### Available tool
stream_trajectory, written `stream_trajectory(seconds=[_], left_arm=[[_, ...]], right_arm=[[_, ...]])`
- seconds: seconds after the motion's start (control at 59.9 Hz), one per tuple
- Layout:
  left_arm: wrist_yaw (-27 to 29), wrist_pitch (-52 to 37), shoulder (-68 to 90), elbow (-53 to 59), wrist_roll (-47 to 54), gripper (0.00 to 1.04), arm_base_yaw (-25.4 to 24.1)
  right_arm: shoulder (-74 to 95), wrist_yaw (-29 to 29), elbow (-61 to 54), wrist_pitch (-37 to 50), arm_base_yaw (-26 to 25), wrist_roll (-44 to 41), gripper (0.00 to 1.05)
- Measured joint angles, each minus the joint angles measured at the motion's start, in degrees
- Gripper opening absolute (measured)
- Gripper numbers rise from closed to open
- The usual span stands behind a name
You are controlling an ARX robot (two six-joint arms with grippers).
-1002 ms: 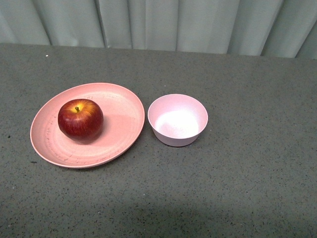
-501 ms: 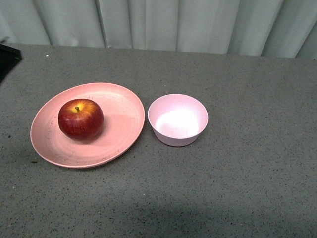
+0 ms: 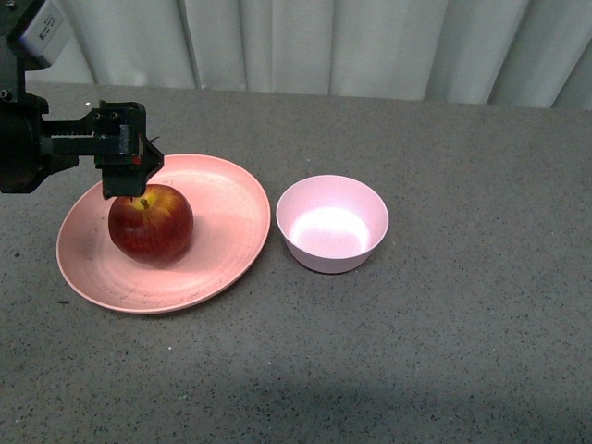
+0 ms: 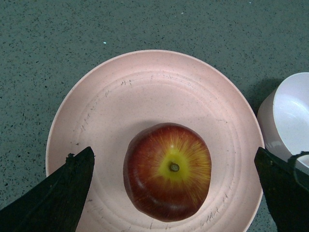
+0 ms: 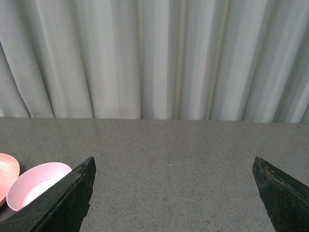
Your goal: Move apple from plate to bowl
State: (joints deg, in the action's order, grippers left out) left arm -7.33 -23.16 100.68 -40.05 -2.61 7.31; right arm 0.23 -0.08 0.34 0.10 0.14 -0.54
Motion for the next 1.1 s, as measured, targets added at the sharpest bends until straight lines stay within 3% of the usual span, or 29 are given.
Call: stream_trajectory(seconds=[0.501,0.902,1.102], left_arm=[[-1.9,4.4,6.2,-2.3,-0.3,0.98,1.1],[-0.1,5.7,10.2,-4.8,0.0,0.98,1.2],[0.2,5.9,10.5,-5.0,0.2,0.72,1.2]], right_arm=[[0.0,0.0,0.0,0.0,0.0,0.0,0.95],[0.0,0.0,0.0,0.0,0.0,0.0,0.95],[0.0,0.0,0.0,0.0,0.0,0.0,0.95]])
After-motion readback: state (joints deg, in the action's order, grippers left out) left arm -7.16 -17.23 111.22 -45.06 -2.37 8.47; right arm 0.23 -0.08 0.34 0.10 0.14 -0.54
